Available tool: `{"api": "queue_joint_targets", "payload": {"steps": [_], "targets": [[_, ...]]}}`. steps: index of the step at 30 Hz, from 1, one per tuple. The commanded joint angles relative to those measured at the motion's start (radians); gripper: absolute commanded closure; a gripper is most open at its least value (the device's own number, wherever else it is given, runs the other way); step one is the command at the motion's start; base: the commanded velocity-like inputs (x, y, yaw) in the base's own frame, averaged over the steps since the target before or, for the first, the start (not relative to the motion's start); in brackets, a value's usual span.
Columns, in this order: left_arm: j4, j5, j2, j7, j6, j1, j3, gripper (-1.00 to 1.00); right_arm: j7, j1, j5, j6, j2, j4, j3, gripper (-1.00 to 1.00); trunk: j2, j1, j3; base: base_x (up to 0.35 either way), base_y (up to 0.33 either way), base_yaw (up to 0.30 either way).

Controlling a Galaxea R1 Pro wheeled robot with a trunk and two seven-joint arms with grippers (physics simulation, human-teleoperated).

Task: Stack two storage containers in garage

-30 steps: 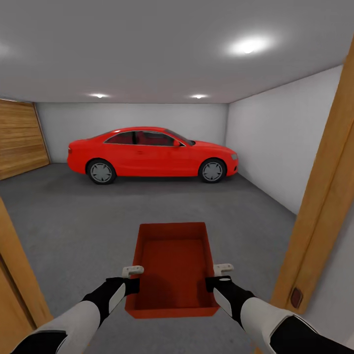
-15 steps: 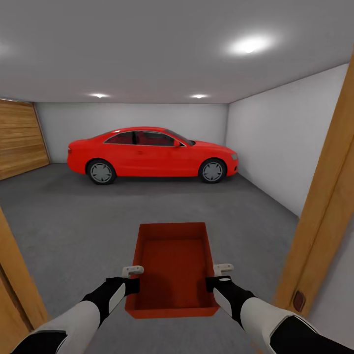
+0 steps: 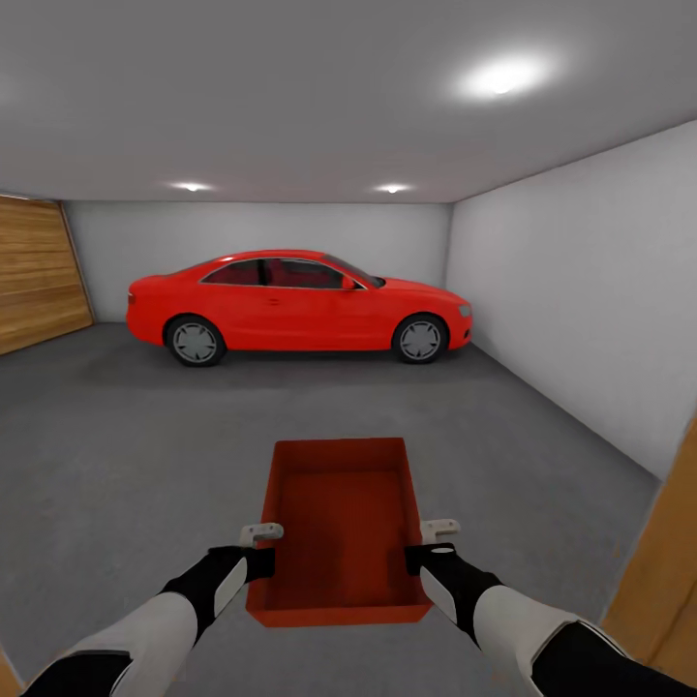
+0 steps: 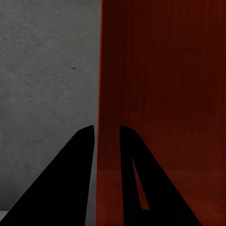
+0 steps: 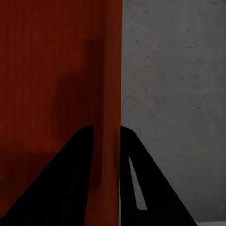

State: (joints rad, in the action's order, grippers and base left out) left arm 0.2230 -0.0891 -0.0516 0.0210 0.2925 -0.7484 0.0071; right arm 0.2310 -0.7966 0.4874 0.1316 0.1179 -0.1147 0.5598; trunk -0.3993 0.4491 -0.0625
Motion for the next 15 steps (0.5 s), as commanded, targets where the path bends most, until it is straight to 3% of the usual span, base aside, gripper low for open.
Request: {"api": "queue_joint_targets", "payload": {"steps": [1, 11, 15], "targets": [[0.004, 0.023, -0.001, 0.014, -0.024, 0.000, -0.006, 1.00, 0.002, 0.000, 0.034, 0.006, 0.005, 0.000, 0.038, 1.00, -0.001, 0.001, 0.000, 0.321, 0.000, 0.000], [0.004, 0.023, 0.001, 0.014, -0.024, 0.000, -0.006, 1.00, 0.002, 0.000, 0.034, 0.006, 0.005, 0.000, 0.038, 1.00, -0.001, 0.001, 0.000, 0.317, 0.000, 0.000], [0.004, 0.023, 0.001, 0.014, -0.024, 0.000, -0.006, 1.00, 0.002, 0.000, 0.034, 0.006, 0.005, 0.000, 0.038, 1.00, -0.001, 0.001, 0.000, 0.137, 0.000, 0.000]]}}
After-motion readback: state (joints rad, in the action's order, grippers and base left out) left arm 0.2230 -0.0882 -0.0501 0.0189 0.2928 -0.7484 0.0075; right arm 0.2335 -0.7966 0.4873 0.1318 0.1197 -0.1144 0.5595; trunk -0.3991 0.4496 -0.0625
